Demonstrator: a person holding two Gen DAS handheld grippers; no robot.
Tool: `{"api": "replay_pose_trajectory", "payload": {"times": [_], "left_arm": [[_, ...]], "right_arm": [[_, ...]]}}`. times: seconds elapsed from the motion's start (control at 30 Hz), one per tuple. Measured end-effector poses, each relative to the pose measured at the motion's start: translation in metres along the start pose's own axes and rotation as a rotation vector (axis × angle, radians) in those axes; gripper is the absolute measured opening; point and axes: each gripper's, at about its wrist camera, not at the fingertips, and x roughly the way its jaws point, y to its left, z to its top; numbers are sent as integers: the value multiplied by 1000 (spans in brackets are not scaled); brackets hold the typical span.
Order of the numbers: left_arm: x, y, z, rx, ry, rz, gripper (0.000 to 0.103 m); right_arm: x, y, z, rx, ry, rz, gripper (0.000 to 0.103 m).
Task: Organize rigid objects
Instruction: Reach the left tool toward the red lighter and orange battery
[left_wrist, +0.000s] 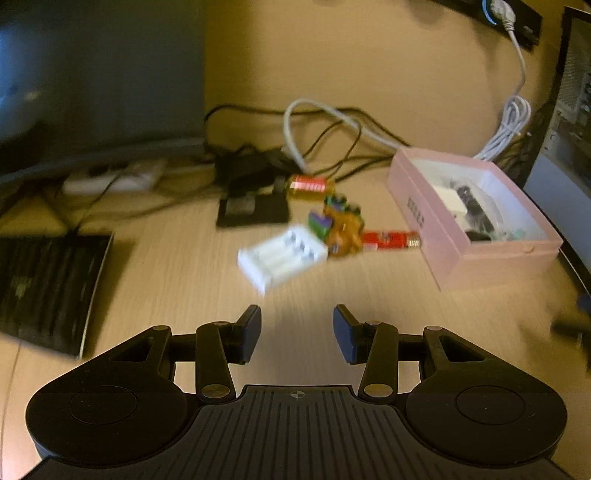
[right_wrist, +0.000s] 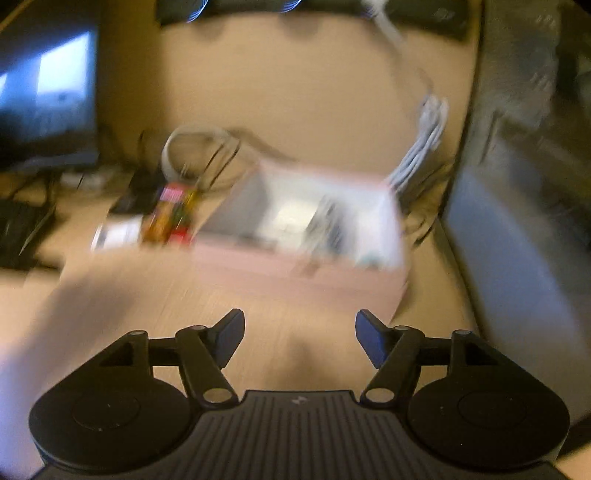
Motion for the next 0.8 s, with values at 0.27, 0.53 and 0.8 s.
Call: {"api": "replay_pose_trajectory", "payload": {"times": [0.27,0.53,0.8], "left_arm": [[45,0,66,53,-110,-52,47],[146,-5,111,-34,-75,72,47],[184,-17,119,-15,-50,125,49]], "right_arm": [[9,22,-14,92,112,-30,67],[6,21,-31,148,180,-111,67],[9,11,-39,180,225,-157,67]]}}
